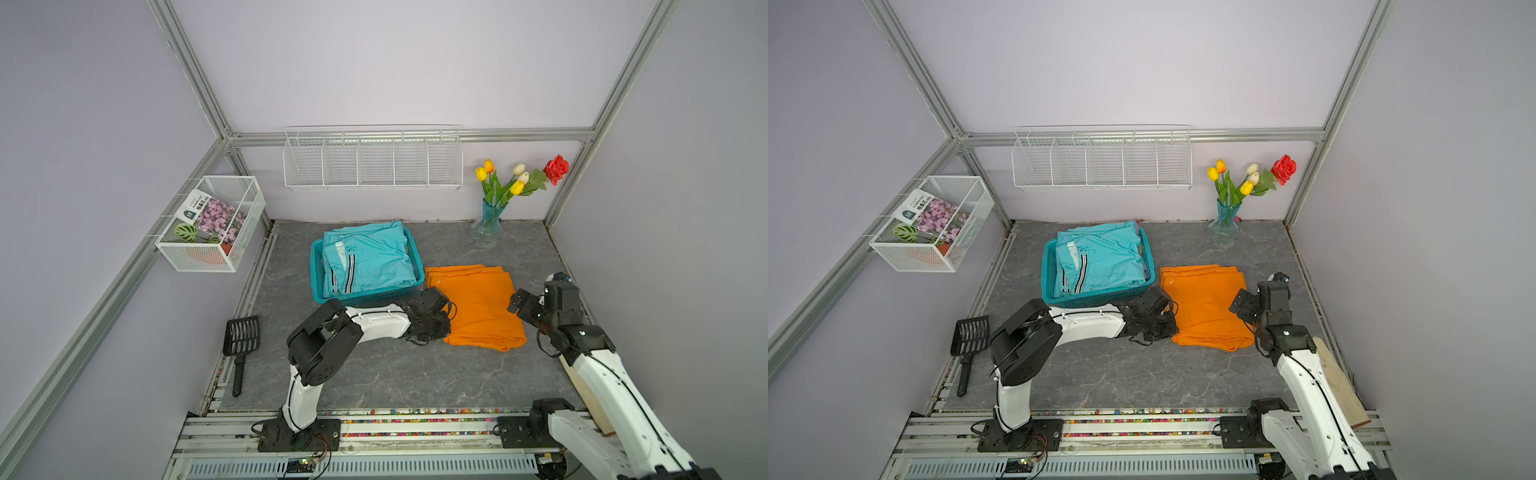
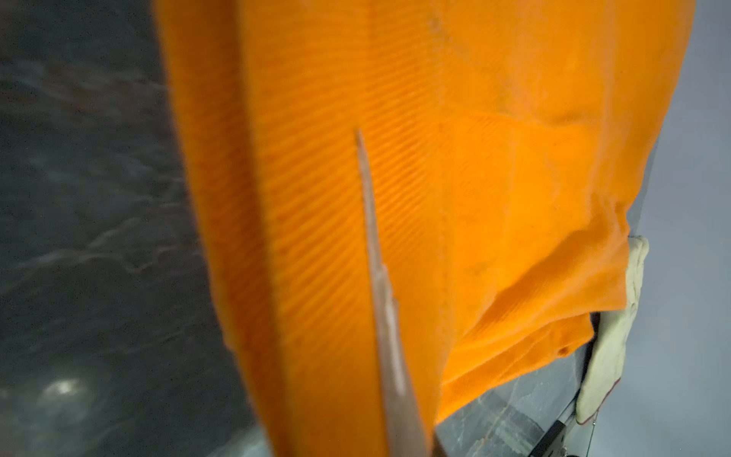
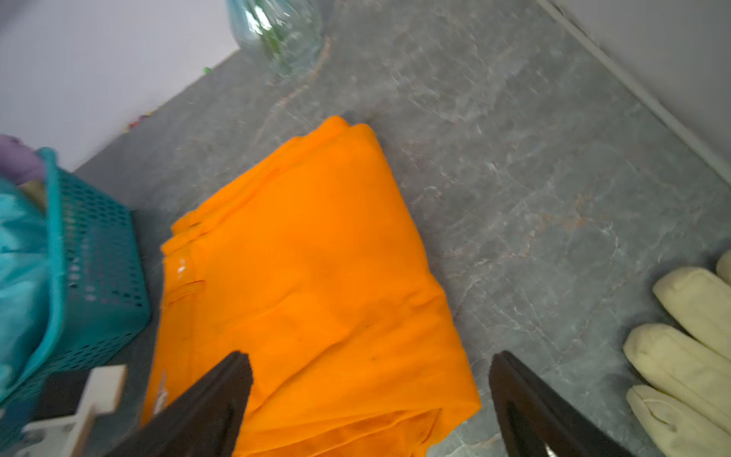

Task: Put the folded long pants in the basket
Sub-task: Move the long pant to the center of the board, then pick up the long pant at the center of the board.

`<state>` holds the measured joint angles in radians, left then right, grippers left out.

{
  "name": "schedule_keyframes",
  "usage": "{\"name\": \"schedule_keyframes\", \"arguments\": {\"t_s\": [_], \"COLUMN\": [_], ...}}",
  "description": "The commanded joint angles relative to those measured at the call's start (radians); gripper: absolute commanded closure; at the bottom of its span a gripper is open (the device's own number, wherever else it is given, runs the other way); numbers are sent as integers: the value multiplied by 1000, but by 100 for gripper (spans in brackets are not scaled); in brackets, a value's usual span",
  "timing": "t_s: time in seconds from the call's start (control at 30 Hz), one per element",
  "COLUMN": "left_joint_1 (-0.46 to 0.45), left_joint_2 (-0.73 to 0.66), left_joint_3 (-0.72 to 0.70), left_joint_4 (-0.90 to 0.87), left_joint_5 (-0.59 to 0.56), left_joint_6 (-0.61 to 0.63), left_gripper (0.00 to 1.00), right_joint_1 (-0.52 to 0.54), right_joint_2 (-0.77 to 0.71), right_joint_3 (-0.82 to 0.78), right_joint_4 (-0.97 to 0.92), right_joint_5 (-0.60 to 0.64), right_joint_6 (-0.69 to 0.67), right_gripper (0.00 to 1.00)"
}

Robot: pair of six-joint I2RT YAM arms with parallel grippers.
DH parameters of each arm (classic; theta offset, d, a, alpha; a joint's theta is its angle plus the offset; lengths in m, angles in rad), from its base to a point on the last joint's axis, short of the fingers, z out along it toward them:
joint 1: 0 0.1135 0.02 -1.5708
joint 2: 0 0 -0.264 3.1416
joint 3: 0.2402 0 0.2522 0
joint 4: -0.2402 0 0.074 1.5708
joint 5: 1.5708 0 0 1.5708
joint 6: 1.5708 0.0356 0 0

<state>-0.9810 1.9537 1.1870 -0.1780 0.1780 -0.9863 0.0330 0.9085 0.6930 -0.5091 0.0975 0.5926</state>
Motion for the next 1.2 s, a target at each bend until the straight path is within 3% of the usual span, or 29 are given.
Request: {"name": "schedule_keyframes", "arguments": {"t_s": [0.0,0.13,0.43,0.5,0.67,0.83,0.93,1.17], "left_joint_1": [23,44,73,72,73,72,74,77], "left_joint_2": [-32,-40,23,15,10,16,20,-26], "left_joint_3": [-33,-75,-27,-33,-24,3,16,183], "left_joint_4": [-65,-40,-68,-67,-85,-104,-112,-296], "left_joint_5": [-55,-44,-8,-9,-19,-12,-13,-64], "left_joint_6": [6,15,33,33,41,54,58,107], "left_gripper": [100,100,100,100,100,100,100,100], "right_joint_1": [-56,-64,-80,-82,-85,-85,-86,-85], "right_joint_2": [75,222,516,552,630,652,639,481], "right_joint_3": [-10,35,95,105,126,142,138,135], "right_joint_4": [78,85,148,165,205,218,225,227], "right_joint_5": [-126,-165,-262,-284,-320,-324,-306,-323], "right_joint_6": [14,-14,-23,-22,-19,-20,-19,-25], "right_gripper": [2,2,3,12,52,79,100,100]}}
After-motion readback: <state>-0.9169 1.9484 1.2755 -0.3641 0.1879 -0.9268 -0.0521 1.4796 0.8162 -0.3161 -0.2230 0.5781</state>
